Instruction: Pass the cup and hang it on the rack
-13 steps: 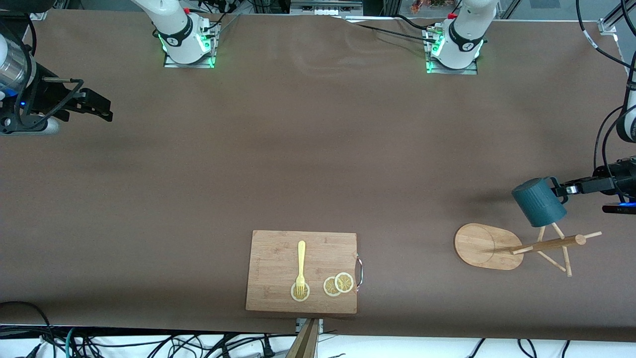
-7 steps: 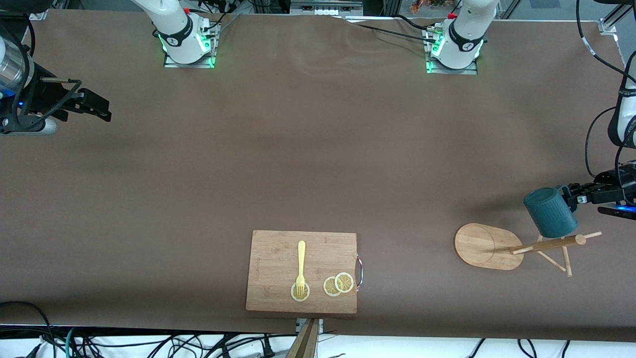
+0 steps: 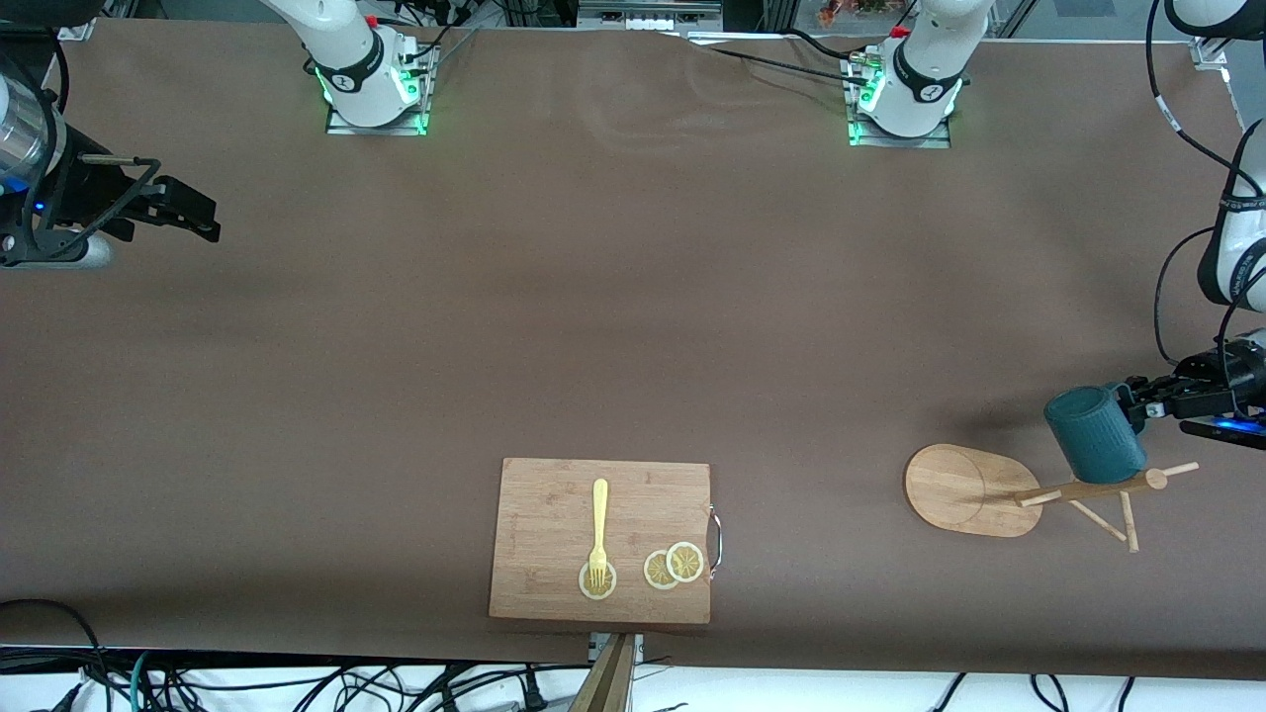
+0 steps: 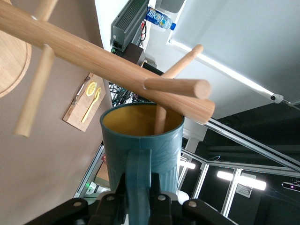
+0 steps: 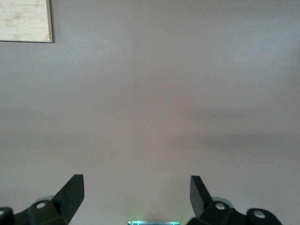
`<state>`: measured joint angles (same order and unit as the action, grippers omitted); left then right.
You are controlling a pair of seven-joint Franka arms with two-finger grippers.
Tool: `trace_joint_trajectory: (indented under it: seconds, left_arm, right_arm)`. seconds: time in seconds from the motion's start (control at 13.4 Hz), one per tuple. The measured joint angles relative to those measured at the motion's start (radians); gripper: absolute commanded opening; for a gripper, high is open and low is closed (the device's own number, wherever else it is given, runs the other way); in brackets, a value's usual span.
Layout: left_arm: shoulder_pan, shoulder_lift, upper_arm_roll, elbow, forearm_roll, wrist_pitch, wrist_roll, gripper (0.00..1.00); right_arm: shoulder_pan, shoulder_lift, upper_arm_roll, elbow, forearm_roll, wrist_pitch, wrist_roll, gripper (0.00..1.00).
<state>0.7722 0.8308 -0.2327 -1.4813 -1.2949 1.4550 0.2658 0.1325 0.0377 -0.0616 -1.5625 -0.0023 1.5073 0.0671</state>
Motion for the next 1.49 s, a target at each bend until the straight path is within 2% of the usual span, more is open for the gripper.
trace_joint_trajectory:
  seconds: [0.07,0.15,0.22,0.45,0.6,0.82,1.04,1.27,1.49]
  left_arm:
    - [0.001,0.014,0.0,0.009,0.0,-0.003,0.006,0.46]
    - [0.003,0.025,0.0,0.016,0.0,-0.007,0.012,0.94]
    - [0.005,0.033,0.0,0.025,0.0,-0.005,0.014,1.0]
    - [0.018,0.04,0.002,0.052,0.008,-0.006,0.014,1.0]
    - [0.025,0.039,0.004,0.092,0.117,-0.016,0.017,1.0]
    - [0.027,0.021,-0.002,0.207,0.408,-0.06,0.017,1.0]
    - [-0.023,-0.064,-0.035,0.265,0.743,-0.069,0.017,1.0]
    - [-0.183,-0.197,-0.04,0.276,1.042,-0.069,-0.025,1.0]
    - [-0.348,-0.299,-0.041,0.275,1.233,-0.069,-0.089,1.0]
  right_arm:
    - [0.0,0.0,0.0,0.0,0.0,0.0,0.0,1.0]
    - [0.0,0.0,0.0,0.0,0.0,0.0,0.0,1.0]
    - [0.0,0.0,0.0,0.0,0.0,0.0,0.0,1.0]
    - [0.0,0.0,0.0,0.0,0.0,-0.004,0.0,1.0]
    - [0.0,0.0,0.0,0.0,0.0,-0.005,0.0,1.0]
    - [0.0,0.0,0.0,0.0,0.0,-0.006,0.0,1.0]
    - [0.0,0.0,0.0,0.0,0.0,-0.006,0.0,1.0]
    - [0.0,0.0,0.0,0.0,0.0,-0.006,0.0,1.0]
    - [0.0,0.0,-0.001,0.0,0.0,-0.007,0.0,1.0]
